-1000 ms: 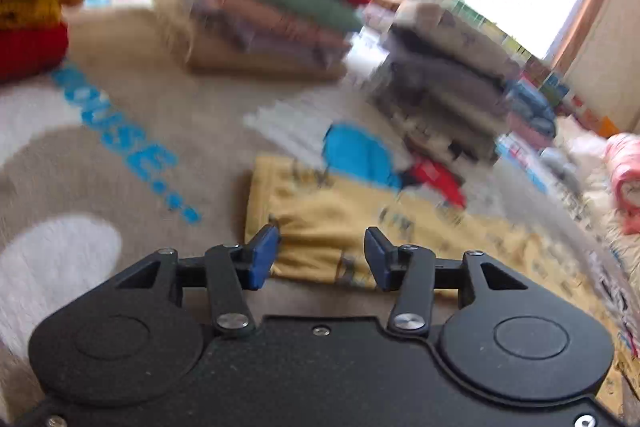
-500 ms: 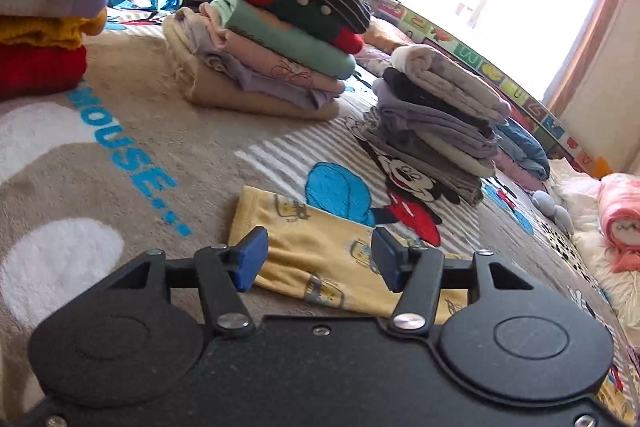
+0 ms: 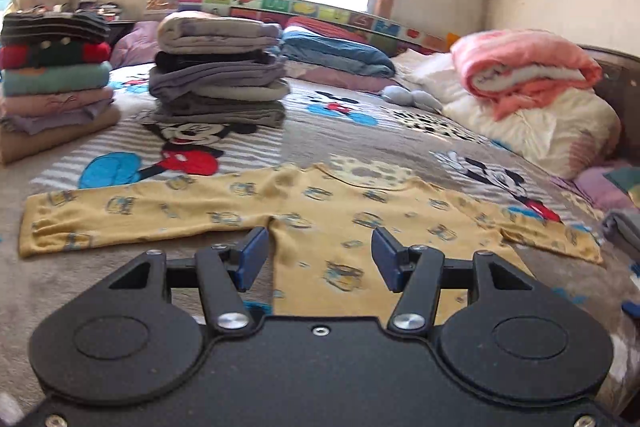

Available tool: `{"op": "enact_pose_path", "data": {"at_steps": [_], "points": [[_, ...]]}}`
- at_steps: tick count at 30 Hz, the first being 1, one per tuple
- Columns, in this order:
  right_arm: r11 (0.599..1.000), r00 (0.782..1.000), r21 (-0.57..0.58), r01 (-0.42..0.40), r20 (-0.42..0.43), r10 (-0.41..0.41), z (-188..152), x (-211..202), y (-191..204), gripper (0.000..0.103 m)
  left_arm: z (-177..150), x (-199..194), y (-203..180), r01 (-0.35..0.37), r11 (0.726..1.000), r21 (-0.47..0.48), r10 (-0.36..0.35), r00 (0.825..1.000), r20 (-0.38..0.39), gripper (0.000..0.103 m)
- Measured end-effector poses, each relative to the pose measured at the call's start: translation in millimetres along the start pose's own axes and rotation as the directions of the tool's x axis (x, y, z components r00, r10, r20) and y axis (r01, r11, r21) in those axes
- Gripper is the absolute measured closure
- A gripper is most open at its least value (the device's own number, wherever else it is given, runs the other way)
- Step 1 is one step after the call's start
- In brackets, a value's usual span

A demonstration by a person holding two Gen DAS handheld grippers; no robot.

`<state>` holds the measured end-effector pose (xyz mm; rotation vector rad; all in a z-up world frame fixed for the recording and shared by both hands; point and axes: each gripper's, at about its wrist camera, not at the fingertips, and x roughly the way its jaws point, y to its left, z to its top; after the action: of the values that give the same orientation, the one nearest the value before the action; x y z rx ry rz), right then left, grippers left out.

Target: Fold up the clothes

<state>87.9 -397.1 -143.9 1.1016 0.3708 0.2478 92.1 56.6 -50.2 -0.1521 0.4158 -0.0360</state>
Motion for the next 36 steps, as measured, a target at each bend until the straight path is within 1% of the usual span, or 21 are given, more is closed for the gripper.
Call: {"op": "enact_pose_path", "data": {"at_steps": [3,6,8,11,13,15,17,18,19,20,22,23,24,26,27,28,31,34,36], "points": [[0.999,0.999,0.037,0.000,0.040,-0.002,16.1,3.8,-9.3,0.008,-11.5,2.9,-38.4,0.064,0.993,0.104,-0.061,0.998,-0.024,0.043],[0.999,0.997,0.048,0.020,0.079,-0.024,33.3,7.4,-19.0,0.008,-20.6,2.9,-74.7,0.123,0.974,0.192,-0.115,0.992,-0.049,0.043],[0.997,0.994,0.073,0.017,0.104,-0.024,45.0,9.8,-27.8,0.008,-27.1,1.1,-101.0,0.137,0.955,0.263,-0.130,0.991,-0.043,0.043],[0.996,0.995,0.087,0.000,0.099,-0.009,64.8,17.1,-42.4,0.009,-38.5,-1.7,-135.8,0.164,0.918,0.361,-0.157,0.986,-0.049,0.043],[0.999,0.997,0.048,0.010,0.074,-0.014,76.7,27.1,-44.6,0.009,-46.9,-2.9,-153.9,0.183,0.895,0.406,-0.174,0.983,-0.060,0.042],[0.999,0.998,-0.010,0.039,0.040,-0.039,86.2,39.9,-40.9,0.009,-54.2,-2.7,-167.3,0.202,0.878,0.433,-0.187,0.979,-0.079,0.042],[0.995,0.998,-0.073,0.070,0.003,-0.070,93.5,51.7,-35.3,0.009,-60.0,-3.8,-173.6,0.210,0.873,0.440,-0.188,0.978,-0.093,0.042],[0.991,0.996,-0.105,0.083,-0.013,-0.085,95.2,56.0,-32.3,0.011,-62.2,-3.7,-175.7,0.212,0.872,0.441,-0.187,0.977,-0.100,0.042],[0.987,0.995,-0.131,0.096,-0.023,-0.100,97.7,61.1,-30.4,0.015,-63.1,-1.9,-176.9,0.213,0.873,0.438,-0.184,0.977,-0.109,0.042],[0.983,0.993,-0.147,0.107,-0.030,-0.113,100.5,66.0,-29.5,0.017,-63.4,0.3,-177.5,0.214,0.877,0.430,-0.180,0.977,-0.118,0.042],[0.973,0.987,-0.183,0.143,-0.042,-0.153,108.2,79.3,-29.3,0.030,-62.0,4.9,-180.1,0.199,0.884,0.423,-0.159,0.979,-0.129,0.042],[0.968,0.984,-0.197,0.158,-0.049,-0.171,110.4,83.6,-29.1,0.032,-61.0,7.3,-181.6,0.189,0.888,0.420,-0.146,0.980,-0.134,0.042],[0.966,0.982,-0.202,0.163,-0.056,-0.178,113.3,89.0,-29.8,0.033,-59.6,10.0,-185.5,0.183,0.883,0.431,-0.138,0.981,-0.135,0.042],[0.972,0.984,-0.182,0.151,-0.067,-0.165,117.6,90.9,-31.6,0.034,-55.9,16.4,-198.4,0.179,0.856,0.485,-0.131,0.983,-0.131,0.042],[0.977,0.986,-0.164,0.138,-0.071,-0.152,119.0,88.1,-32.7,0.032,-55.5,21.2,-207.6,0.177,0.837,0.518,-0.126,0.983,-0.133,0.042],[0.981,0.988,-0.145,0.126,-0.075,-0.138,120.4,85.3,-33.9,0.031,-56.8,27.8,-220.0,0.176,0.812,0.557,-0.118,0.983,-0.139,0.042],[0.996,0.995,-0.041,0.079,-0.050,-0.081,130.8,74.8,-48.0,0.031,-63.8,46.0,-253.9,0.173,0.735,0.655,-0.102,0.984,-0.146,0.042],[0.998,0.999,0.047,0.031,-0.024,-0.030,138.4,68.5,-60.5,0.031,-71.9,63.5,-290.2,0.179,0.664,0.726,-0.122,0.984,-0.132,0.042],[0.998,1.000,0.063,0.014,-0.025,-0.013,140.1,66.8,-64.7,0.031,-73.7,73.0,-312.4,0.181,0.626,0.759,-0.140,0.983,-0.118,0.042]]}}
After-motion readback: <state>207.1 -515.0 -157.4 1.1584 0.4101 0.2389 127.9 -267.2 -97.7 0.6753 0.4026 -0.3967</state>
